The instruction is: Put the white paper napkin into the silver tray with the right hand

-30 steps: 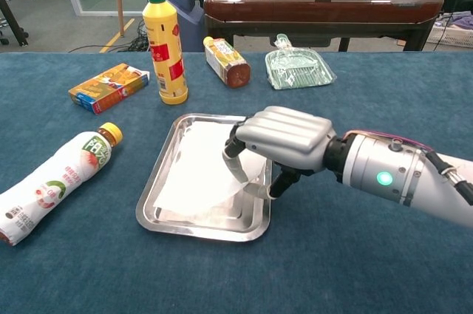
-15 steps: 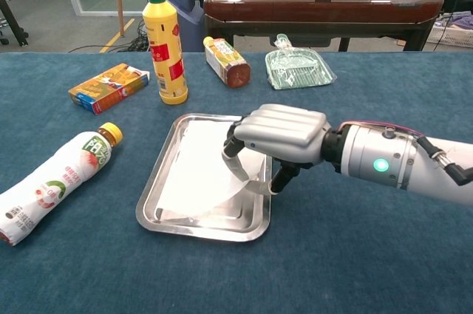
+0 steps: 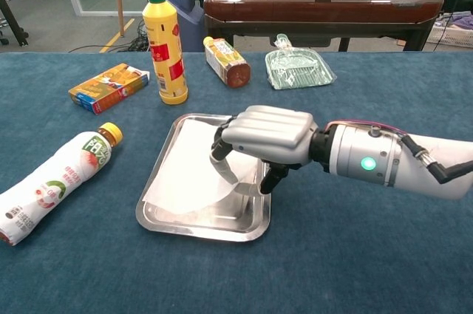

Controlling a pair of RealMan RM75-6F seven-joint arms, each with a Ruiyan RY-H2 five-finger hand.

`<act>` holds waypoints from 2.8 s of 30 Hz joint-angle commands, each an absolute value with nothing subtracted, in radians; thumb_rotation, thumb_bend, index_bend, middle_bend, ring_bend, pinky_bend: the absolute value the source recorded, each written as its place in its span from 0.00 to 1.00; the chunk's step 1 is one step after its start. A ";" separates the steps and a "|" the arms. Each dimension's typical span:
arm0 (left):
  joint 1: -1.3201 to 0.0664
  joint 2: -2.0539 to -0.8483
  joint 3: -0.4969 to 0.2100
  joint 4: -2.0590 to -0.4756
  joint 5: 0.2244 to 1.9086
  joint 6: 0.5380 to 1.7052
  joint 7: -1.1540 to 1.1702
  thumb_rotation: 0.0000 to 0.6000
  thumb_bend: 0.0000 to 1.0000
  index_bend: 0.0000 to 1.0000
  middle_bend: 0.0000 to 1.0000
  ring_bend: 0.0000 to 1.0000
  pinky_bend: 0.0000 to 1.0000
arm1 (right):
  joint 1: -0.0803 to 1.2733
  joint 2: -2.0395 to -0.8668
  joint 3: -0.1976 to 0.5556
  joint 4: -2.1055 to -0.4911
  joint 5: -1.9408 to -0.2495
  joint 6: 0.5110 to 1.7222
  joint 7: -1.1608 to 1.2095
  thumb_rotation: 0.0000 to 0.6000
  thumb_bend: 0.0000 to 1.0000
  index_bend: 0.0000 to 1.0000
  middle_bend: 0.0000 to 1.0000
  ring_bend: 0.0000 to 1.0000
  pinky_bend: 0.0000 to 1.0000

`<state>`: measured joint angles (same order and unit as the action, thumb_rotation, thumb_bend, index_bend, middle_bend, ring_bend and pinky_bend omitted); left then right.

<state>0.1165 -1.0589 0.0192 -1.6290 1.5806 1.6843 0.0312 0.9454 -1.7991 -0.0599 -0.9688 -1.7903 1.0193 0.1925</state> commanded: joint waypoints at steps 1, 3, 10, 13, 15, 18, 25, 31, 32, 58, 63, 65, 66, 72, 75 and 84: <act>0.117 -1.059 0.019 -1.629 1.582 1.684 0.033 1.00 0.31 0.17 0.08 0.06 0.01 | 0.945 -1.796 -0.064 -0.967 -1.792 1.025 0.194 1.00 0.44 0.65 0.46 0.26 0.27; 0.116 -1.059 0.019 -1.630 1.583 1.683 0.034 1.00 0.31 0.17 0.08 0.06 0.01 | 0.943 -1.796 -0.066 -0.965 -1.790 1.029 0.193 1.00 0.44 0.65 0.46 0.26 0.27; 0.116 -1.060 0.018 -1.631 1.584 1.683 0.036 1.00 0.31 0.17 0.08 0.06 0.01 | 0.935 -1.794 -0.068 -0.965 -1.779 1.032 0.182 1.00 0.41 0.65 0.46 0.26 0.27; 0.116 -1.061 0.018 -1.630 1.584 1.682 0.035 1.00 0.31 0.17 0.08 0.06 0.01 | 0.933 -1.794 -0.065 -0.969 -1.771 1.028 0.174 1.00 0.37 0.64 0.46 0.26 0.27; 0.117 -1.061 0.018 -1.629 1.584 1.682 0.035 1.00 0.31 0.17 0.08 0.06 0.01 | 0.932 -1.792 -0.063 -0.975 -1.765 1.022 0.166 1.00 0.35 0.62 0.45 0.27 0.27; 0.117 -1.062 0.018 -1.628 1.583 1.681 0.034 1.00 0.31 0.17 0.08 0.06 0.01 | 0.930 -1.791 -0.061 -0.982 -1.758 1.019 0.154 1.00 0.31 0.58 0.44 0.27 0.27; 0.117 -1.063 0.017 -1.624 1.586 1.681 0.029 1.00 0.31 0.17 0.08 0.06 0.01 | 0.913 -1.785 -0.059 -1.016 -1.745 1.028 0.130 1.00 0.18 0.54 0.42 0.27 0.27; 0.118 -1.062 0.017 -1.622 1.586 1.682 0.025 1.00 0.31 0.17 0.08 0.06 0.01 | 0.900 -1.776 -0.050 -1.048 -1.732 1.037 0.099 1.00 0.10 0.54 0.42 0.26 0.27; 0.118 -1.062 0.017 -1.621 1.587 1.683 0.024 1.00 0.31 0.17 0.08 0.06 0.01 | 0.899 -1.775 -0.049 -1.051 -1.731 1.038 0.097 1.00 0.10 0.54 0.42 0.26 0.27; 0.119 -1.064 0.016 -1.618 1.595 1.689 0.015 1.00 0.31 0.17 0.08 0.06 0.01 | 0.854 -1.684 -0.024 -1.214 -1.688 1.045 -0.006 1.00 0.00 0.48 0.39 0.23 0.27; 0.122 -1.060 0.013 -1.613 1.588 1.692 0.008 1.00 0.31 0.17 0.08 0.06 0.01 | 0.797 -1.624 -0.008 -1.282 -1.646 1.091 -0.097 1.00 0.21 0.46 0.39 0.23 0.27; 0.122 -1.058 0.013 -1.610 1.587 1.692 0.004 1.00 0.31 0.17 0.08 0.06 0.01 | 0.770 -1.585 -0.005 -1.320 -1.625 1.111 -0.134 1.00 0.23 0.45 0.39 0.23 0.27; 0.121 -1.058 0.012 -1.608 1.586 1.691 0.002 1.00 0.31 0.17 0.08 0.06 0.01 | 0.750 -1.558 -0.003 -1.347 -1.610 1.126 -0.162 1.00 0.23 0.44 0.39 0.23 0.27; 0.109 -1.055 0.004 -1.605 1.587 1.682 -0.003 1.00 0.31 0.17 0.08 0.06 0.01 | 0.646 -1.412 -0.006 -1.505 -1.538 1.201 -0.262 1.00 0.23 0.38 0.38 0.23 0.34; 0.100 -1.054 0.001 -1.607 1.589 1.672 -0.001 1.00 0.31 0.17 0.08 0.06 0.01 | 0.590 -1.348 -0.015 -1.563 -1.525 1.258 -0.302 1.00 0.23 0.36 0.37 0.23 0.37; 0.077 -1.055 -0.002 -1.621 1.595 1.646 0.011 1.00 0.31 0.17 0.08 0.06 0.01 | 0.402 -1.204 -0.059 -1.665 -1.494 1.436 -0.348 1.00 0.23 0.30 0.37 0.24 0.39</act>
